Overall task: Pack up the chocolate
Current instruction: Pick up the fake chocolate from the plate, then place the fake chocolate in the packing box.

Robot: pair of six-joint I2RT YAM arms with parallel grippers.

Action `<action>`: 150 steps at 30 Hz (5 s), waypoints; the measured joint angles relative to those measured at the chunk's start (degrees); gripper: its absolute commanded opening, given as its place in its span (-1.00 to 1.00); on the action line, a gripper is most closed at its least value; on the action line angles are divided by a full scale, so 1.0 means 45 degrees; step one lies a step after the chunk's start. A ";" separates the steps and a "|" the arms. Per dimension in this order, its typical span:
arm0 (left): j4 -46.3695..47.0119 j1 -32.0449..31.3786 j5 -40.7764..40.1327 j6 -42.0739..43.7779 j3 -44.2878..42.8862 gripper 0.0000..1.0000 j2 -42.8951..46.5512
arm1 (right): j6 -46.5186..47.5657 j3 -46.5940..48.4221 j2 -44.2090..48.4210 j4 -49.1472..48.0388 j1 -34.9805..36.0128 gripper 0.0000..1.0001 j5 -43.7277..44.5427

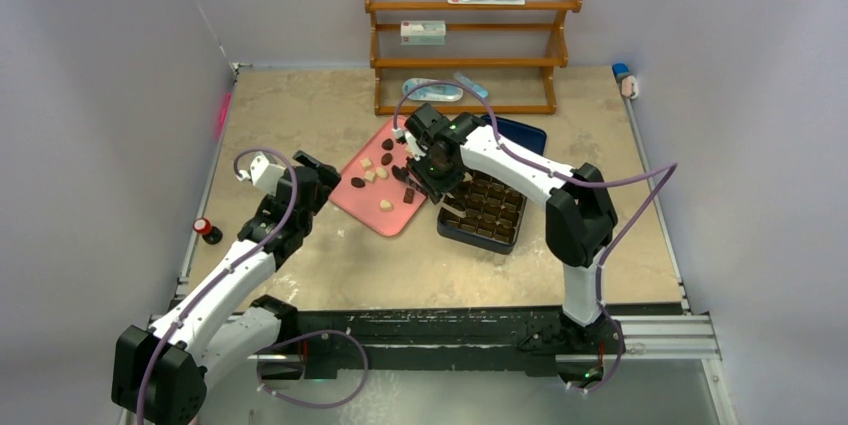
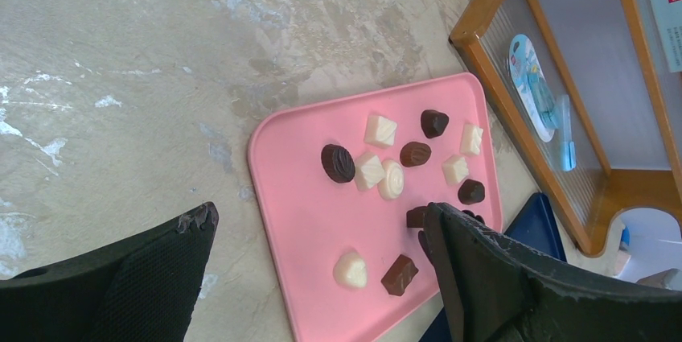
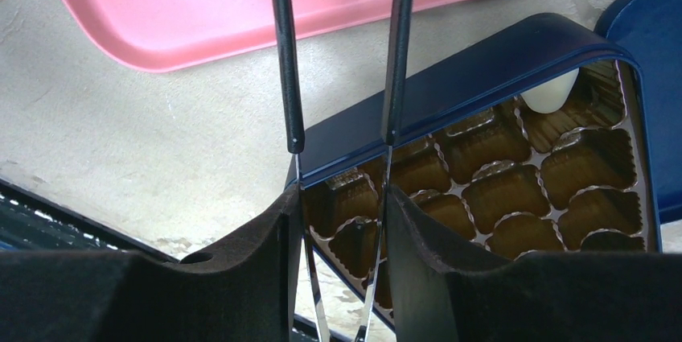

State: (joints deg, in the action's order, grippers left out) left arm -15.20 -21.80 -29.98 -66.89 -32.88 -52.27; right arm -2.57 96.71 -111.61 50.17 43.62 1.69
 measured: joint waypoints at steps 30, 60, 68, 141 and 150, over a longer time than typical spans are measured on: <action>0.0039 0.0000 0.0000 0.0005 0.0000 1.00 -0.0121 | 0.0010 0.0437 -0.1044 -0.0092 -0.0199 -0.43 -0.0233; -0.0029 0.0000 0.0092 -0.0005 0.0000 1.00 0.0078 | 0.0005 0.0277 -0.0403 -0.0393 -0.0219 -1.00 0.0087; -0.0083 0.0000 0.0102 -0.0005 0.0000 1.00 0.0073 | 0.0005 0.0029 0.0214 -0.0583 -0.0219 -1.00 0.0087; -0.0097 0.0000 0.0573 0.0112 0.0005 1.00 -0.0136 | -0.2647 -0.7640 0.7655 -0.1540 -0.2293 -0.80 0.1729; -0.0073 0.0000 0.0573 0.0121 0.0005 1.00 -0.0136 | -0.2667 -0.7640 0.7655 -0.1549 -0.2293 -0.64 0.1729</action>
State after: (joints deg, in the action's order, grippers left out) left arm -15.53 -21.80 -27.40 -66.35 -32.86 -52.88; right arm -14.57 62.33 -77.17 43.20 33.30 9.47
